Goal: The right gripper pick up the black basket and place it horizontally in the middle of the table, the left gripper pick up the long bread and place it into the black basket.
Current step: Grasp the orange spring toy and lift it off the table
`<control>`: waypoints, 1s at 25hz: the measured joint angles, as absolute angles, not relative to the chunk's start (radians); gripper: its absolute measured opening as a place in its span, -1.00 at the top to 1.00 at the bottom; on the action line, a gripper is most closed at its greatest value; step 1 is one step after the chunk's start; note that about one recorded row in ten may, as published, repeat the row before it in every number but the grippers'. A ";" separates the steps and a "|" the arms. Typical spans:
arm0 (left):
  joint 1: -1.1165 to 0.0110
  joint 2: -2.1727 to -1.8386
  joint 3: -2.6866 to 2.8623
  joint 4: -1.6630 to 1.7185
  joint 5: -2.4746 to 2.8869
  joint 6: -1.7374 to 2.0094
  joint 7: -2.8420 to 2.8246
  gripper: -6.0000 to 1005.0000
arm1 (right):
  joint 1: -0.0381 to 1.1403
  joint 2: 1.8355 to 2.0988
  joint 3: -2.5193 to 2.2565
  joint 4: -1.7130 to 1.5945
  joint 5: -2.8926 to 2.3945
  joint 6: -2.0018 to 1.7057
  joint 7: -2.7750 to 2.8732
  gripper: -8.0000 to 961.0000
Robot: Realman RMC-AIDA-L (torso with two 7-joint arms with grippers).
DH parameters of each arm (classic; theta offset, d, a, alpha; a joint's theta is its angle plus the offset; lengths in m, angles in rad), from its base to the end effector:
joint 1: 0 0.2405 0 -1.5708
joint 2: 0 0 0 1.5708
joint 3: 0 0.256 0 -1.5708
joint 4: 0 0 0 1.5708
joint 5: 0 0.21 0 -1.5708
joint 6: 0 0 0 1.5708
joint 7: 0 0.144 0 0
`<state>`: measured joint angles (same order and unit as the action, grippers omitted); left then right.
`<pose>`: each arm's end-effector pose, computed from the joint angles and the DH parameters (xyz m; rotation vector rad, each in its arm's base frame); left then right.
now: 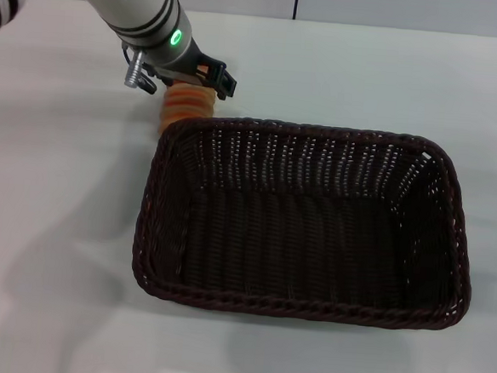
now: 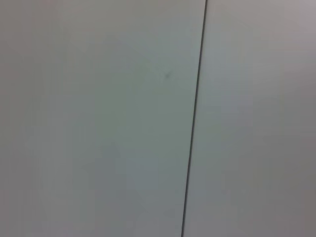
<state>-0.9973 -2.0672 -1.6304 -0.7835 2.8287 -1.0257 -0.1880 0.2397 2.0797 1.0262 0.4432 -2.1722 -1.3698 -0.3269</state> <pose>-0.1491 0.4519 -0.0439 -1.9869 -1.2550 0.2800 0.3257 0.2953 0.0353 -1.1817 0.2833 0.5705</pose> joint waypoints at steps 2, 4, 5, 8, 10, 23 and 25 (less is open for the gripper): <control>-1.004 -2.067 -1.630 -0.762 2.828 -1.011 -0.187 -0.72 | 0.238 2.080 1.021 0.443 -2.172 -1.376 -0.327 -0.48; -1.008 -2.067 -1.629 -0.739 2.828 -0.995 -0.187 -0.72 | 0.238 2.080 1.014 0.443 -2.172 -1.384 -0.327 -0.48; -1.010 -2.066 -1.629 -0.730 2.828 -0.989 -0.186 -0.72 | 0.238 2.080 1.009 0.443 -2.172 -1.386 -0.327 -0.48; -1.023 -2.066 -1.629 -0.683 2.828 -0.965 -0.186 -0.72 | 0.238 2.080 1.009 0.443 -2.172 -1.387 -0.328 -0.48; -1.027 -2.066 -1.629 -0.669 2.828 -0.959 -0.185 -0.72 | 0.238 2.080 1.009 0.442 -2.172 -1.387 -0.328 -0.48; -1.023 -2.068 -1.633 -0.617 2.784 -0.933 -0.156 -0.72 | 0.235 2.081 1.010 0.436 -2.164 -1.402 -0.328 -0.48; -1.023 -2.068 -1.634 -0.614 2.775 -0.931 -0.152 -0.72 | 0.235 2.081 1.010 0.435 -2.164 -1.402 -0.328 -0.48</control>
